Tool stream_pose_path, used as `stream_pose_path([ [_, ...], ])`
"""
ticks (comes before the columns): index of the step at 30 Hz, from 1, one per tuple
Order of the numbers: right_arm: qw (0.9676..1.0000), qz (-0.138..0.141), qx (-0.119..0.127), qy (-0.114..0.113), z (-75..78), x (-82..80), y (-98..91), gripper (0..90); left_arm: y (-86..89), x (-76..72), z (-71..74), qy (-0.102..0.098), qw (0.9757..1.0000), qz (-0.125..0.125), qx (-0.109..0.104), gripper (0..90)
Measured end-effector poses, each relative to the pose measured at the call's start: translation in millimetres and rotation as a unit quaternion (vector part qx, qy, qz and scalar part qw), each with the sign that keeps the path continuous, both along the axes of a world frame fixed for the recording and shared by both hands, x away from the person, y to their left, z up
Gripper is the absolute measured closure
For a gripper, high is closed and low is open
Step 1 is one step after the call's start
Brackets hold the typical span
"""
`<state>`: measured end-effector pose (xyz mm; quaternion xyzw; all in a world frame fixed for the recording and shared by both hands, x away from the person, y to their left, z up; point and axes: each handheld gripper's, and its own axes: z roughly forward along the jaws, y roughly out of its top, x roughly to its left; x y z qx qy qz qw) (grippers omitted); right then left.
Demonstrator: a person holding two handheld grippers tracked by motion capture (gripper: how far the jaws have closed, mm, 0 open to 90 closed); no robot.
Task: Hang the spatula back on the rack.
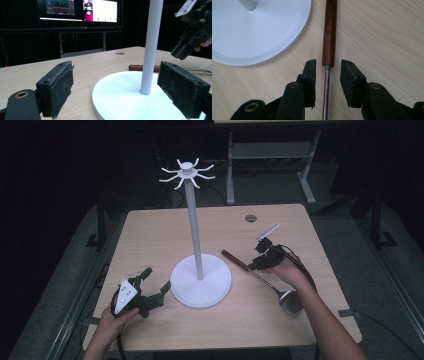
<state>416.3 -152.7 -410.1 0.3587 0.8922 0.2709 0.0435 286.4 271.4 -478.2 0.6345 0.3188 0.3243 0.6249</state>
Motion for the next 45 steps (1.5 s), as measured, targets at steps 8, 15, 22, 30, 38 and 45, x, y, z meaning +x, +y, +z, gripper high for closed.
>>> stream_pose_path([
  [8,0.9989,0.022,-0.03,0.026,-5.1,22.4,24.3,63.6,0.0,0.0,0.0,0.0,1.0,-0.001,0.0,12.6],
  [15,0.9965,0.031,-0.064,0.043,-18.6,34.4,39.3,63.5,0.1,0.0,0.0,0.0,1.0,-0.001,0.0,12.7],
  [22,0.9941,0.029,-0.087,0.058,-30.1,38.4,43.1,64.7,0.1,0.0,0.0,0.0,1.0,-0.001,0.0,12.7],
  [30,0.9935,0.029,-0.095,0.056,-32.0,38.1,45.6,69.9,0.2,0.1,0.0,0.0,1.0,-0.001,0.0,12.7],
  [38,0.9936,0.026,-0.093,0.058,-31.7,38.1,45.0,71.5,0.3,0.1,0.0,0.0,1.0,-0.001,0.0,12.6],
  [45,0.9954,0.023,-0.078,0.05,-25.8,36.1,42.4,72.5,0.2,0.1,0.0,0.0,1.0,-0.001,0.0,12.6],
])
